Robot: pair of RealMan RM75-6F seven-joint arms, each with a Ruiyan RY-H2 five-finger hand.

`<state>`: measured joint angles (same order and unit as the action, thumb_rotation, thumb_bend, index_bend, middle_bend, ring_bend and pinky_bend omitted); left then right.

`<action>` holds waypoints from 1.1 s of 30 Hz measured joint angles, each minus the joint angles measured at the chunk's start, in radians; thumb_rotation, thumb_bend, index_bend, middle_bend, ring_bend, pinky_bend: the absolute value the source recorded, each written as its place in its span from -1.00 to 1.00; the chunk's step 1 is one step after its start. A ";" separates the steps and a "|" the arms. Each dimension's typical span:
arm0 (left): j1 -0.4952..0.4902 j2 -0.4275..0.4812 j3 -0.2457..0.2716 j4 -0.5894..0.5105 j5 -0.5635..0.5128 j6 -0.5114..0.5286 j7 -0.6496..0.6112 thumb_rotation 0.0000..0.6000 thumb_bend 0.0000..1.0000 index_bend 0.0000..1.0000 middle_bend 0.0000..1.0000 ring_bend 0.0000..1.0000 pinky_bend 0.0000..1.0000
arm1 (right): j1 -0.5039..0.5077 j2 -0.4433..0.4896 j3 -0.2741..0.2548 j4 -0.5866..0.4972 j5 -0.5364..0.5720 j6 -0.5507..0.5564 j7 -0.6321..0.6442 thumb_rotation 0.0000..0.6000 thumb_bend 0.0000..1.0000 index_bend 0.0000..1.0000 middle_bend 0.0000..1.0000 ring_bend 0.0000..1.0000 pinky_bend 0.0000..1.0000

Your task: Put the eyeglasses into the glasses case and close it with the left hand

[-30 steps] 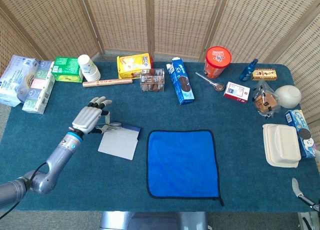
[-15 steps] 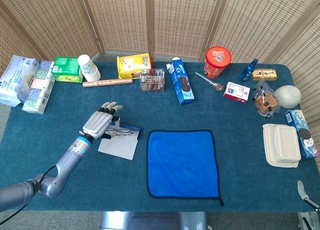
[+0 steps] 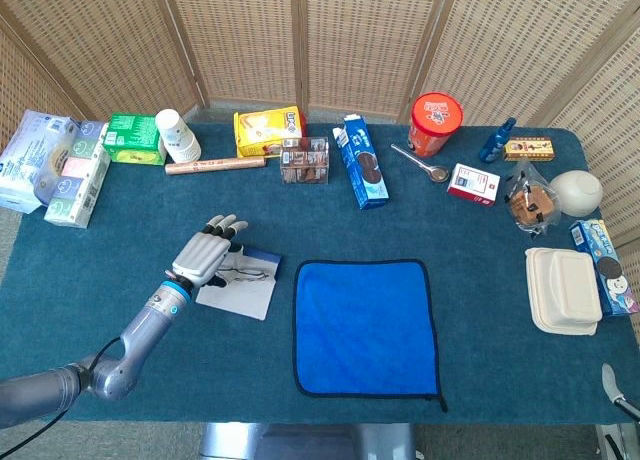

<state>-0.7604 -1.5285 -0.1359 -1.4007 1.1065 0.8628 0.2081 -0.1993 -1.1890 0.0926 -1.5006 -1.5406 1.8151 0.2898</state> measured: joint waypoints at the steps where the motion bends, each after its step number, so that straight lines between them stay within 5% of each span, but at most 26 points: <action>1: 0.000 -0.003 0.001 0.005 0.000 0.000 0.000 1.00 -0.26 0.31 -0.79 -1.00 -1.00 | 0.000 0.000 0.000 0.000 0.000 -0.001 0.000 0.51 -0.32 -0.78 -0.75 -1.00 -0.88; 15: -0.030 -0.045 -0.001 0.094 -0.008 -0.037 0.031 1.00 -0.27 0.24 -0.80 -1.00 -1.00 | -0.005 -0.002 0.001 -0.005 0.004 0.000 -0.004 0.53 -0.32 -0.78 -0.75 -1.00 -0.87; 23: -0.034 -0.047 0.004 0.097 0.019 -0.034 0.023 1.00 -0.37 -0.21 -0.84 -1.00 -1.00 | -0.009 0.004 0.002 -0.008 0.000 0.006 0.003 0.51 -0.31 -0.78 -0.75 -1.00 -0.83; 33: -0.020 -0.043 0.008 0.096 0.037 -0.014 0.007 1.00 -0.37 -0.54 -0.89 -1.00 -1.00 | -0.010 0.005 0.002 -0.009 -0.004 0.009 0.006 0.52 -0.32 -0.78 -0.75 -1.00 -0.82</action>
<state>-0.7802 -1.5717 -0.1278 -1.3044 1.1432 0.8486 0.2149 -0.2093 -1.1840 0.0942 -1.5098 -1.5446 1.8236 0.2955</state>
